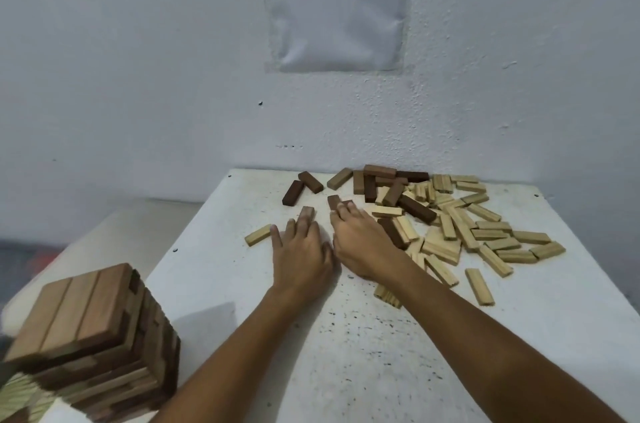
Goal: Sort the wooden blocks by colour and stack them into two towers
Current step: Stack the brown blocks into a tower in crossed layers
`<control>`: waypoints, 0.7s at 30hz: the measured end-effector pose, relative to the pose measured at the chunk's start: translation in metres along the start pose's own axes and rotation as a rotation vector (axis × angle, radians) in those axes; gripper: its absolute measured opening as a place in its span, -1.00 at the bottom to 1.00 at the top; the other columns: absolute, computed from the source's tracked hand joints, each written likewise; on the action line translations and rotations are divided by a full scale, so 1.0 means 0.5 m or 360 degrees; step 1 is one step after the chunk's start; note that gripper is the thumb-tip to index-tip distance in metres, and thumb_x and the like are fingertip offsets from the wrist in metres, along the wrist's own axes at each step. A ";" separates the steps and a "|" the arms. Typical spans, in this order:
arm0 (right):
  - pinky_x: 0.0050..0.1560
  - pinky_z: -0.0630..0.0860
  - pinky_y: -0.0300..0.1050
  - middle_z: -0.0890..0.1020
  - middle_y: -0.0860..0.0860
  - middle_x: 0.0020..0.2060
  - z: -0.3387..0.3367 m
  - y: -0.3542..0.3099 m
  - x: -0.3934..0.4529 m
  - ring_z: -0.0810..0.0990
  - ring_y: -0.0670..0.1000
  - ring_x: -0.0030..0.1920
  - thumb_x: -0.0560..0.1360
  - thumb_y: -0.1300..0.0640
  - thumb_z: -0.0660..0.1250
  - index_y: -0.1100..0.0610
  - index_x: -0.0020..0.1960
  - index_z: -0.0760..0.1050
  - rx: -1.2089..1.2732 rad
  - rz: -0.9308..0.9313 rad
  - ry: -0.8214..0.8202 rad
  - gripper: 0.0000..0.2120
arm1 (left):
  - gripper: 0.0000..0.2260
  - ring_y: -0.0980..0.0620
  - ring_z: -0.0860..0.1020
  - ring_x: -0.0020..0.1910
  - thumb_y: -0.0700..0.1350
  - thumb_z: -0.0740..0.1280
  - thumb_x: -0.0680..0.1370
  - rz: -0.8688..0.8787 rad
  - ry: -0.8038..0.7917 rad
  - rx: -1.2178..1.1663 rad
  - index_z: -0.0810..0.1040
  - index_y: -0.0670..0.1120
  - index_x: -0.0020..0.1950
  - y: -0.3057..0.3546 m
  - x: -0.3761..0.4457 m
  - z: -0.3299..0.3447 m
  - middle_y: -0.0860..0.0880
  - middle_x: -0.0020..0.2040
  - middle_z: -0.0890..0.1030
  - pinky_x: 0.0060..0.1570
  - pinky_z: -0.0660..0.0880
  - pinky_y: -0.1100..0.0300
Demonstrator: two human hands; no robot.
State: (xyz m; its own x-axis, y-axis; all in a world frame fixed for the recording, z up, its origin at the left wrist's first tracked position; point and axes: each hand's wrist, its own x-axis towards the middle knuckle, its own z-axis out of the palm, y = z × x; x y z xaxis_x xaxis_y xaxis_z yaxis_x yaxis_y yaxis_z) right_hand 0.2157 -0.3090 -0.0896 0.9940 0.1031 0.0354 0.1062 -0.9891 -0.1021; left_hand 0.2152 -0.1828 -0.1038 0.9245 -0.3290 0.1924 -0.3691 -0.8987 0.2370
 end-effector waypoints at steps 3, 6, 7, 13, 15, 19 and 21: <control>0.51 0.03 -0.03 0.11 0.18 0.55 -0.017 -0.029 -0.024 0.02 0.13 0.56 0.64 0.11 0.03 0.22 0.56 0.09 0.0115 -0.0052 -0.0049 -0.49 | -0.44 -0.11 0.23 0.47 0.05 -0.08 0.53 -0.0036 -0.0001 0.0019 0.27 -0.08 0.49 -0.009 -0.036 -0.013 -0.01 0.59 0.10 0.45 -0.01 -0.24; 0.46 0.20 0.01 0.24 0.13 0.51 -0.037 -0.057 -0.062 0.16 0.11 0.53 0.62 0.14 0.09 0.18 0.49 0.27 0.0255 -0.0049 -0.0078 -0.56 | -0.52 -0.14 0.28 0.41 0.00 0.05 0.59 -0.0093 0.0020 -0.0081 0.19 -0.08 0.51 -0.012 -0.077 -0.024 -0.04 0.58 0.15 0.40 0.05 -0.22; 0.43 0.26 0.02 0.30 0.12 0.49 -0.042 -0.066 -0.076 0.23 0.10 0.49 0.61 0.15 0.11 0.17 0.45 0.33 0.0285 -0.0044 -0.0076 -0.58 | -0.50 -0.14 0.31 0.37 0.00 0.05 0.57 -0.0098 0.0033 -0.0131 0.16 -0.09 0.51 -0.012 -0.092 -0.028 -0.06 0.54 0.22 0.38 0.09 -0.19; 0.28 0.40 -0.03 0.46 0.07 0.34 -0.041 -0.103 -0.189 0.39 0.05 0.33 0.57 0.19 0.12 0.15 0.36 0.44 0.0349 -0.0120 -0.0036 -0.63 | -0.43 -0.08 0.41 0.20 -0.05 0.04 0.43 -0.0034 0.0096 -0.0491 0.22 -0.09 0.46 -0.015 -0.186 -0.056 -0.04 0.18 0.53 0.11 0.15 0.05; 0.33 0.37 -0.02 0.44 0.05 0.38 -0.033 -0.106 -0.224 0.35 0.04 0.38 0.58 0.20 0.12 0.14 0.40 0.41 0.0401 -0.0125 -0.0013 -0.60 | -0.50 -0.07 0.43 0.14 -0.09 0.07 0.44 0.0025 0.0103 -0.0587 0.31 -0.10 0.39 -0.015 -0.217 -0.069 -0.03 0.09 0.54 0.04 0.11 0.12; 0.30 0.40 -0.05 0.46 0.02 0.35 -0.018 -0.112 -0.295 0.39 0.03 0.34 0.55 0.23 0.14 0.11 0.40 0.42 0.0428 -0.0128 0.0057 -0.57 | -0.69 -0.03 0.48 -0.07 -0.18 0.22 0.42 0.0188 0.0105 -0.0734 0.42 -0.01 0.16 -0.028 -0.276 -0.077 0.06 -0.14 0.53 -0.01 0.30 0.07; 0.25 0.43 -0.02 0.49 0.00 0.28 -0.012 -0.120 -0.338 0.41 0.02 0.29 0.53 0.25 0.14 0.11 0.33 0.47 0.0472 -0.0125 0.0058 -0.60 | -0.73 0.05 0.48 -0.16 -0.17 0.26 0.41 0.0280 0.0097 -0.0820 0.42 0.07 0.07 -0.031 -0.312 -0.082 0.12 -0.20 0.53 -0.02 0.44 0.07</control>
State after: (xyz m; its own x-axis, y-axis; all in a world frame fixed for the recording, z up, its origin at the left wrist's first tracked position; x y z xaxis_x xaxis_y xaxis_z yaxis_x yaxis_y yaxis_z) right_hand 0.0409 -0.2679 -0.0834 0.9816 0.1688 0.0896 0.1905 -0.9039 -0.3831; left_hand 0.0726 -0.1057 -0.0984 0.8431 -0.4302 0.3226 -0.5306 -0.5681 0.6290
